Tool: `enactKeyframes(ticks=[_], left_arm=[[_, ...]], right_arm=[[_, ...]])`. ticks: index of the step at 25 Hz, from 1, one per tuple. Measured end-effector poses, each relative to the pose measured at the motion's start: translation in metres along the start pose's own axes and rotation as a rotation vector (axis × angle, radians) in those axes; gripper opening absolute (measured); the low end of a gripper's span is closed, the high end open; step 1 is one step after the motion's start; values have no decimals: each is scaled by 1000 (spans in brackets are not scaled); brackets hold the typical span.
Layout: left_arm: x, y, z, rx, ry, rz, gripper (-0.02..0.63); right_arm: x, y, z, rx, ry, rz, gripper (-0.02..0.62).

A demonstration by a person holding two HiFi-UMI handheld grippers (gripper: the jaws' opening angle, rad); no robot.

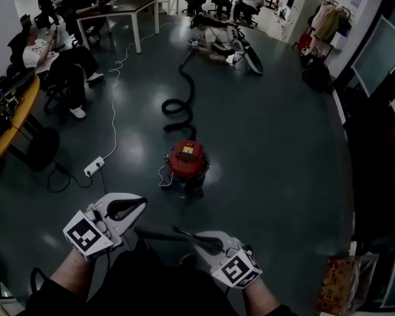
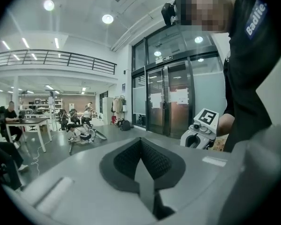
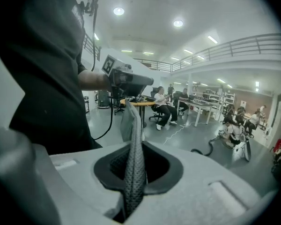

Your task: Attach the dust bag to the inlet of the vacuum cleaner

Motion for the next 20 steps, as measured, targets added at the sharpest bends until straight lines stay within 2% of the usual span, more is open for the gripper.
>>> enactKeyframes(ticks=[4,10,17,20], left_arm=[[13,19,-7,-26,8,58,2],[36,59,-24,-68,-16,49,2],[68,129,-53,-79,-9,-56,2],[80,160,-74,-86,5,-107,2]], right_arm=[[-3,-7,-11,9,28,26,25],[16,-29,-9,12,23,12,25],[51,-62,12,52,49,-66,25],[76,-70,2,46,94,-90,25]])
Point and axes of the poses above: the fingertips, and each gripper's own axes: x forward along the fingers, y to its left, z out of its top, the point moved 3 cm from there along -x, backward along the fingers, and after that the axes turned 8 degrees about -y, right-handed, at the moved point
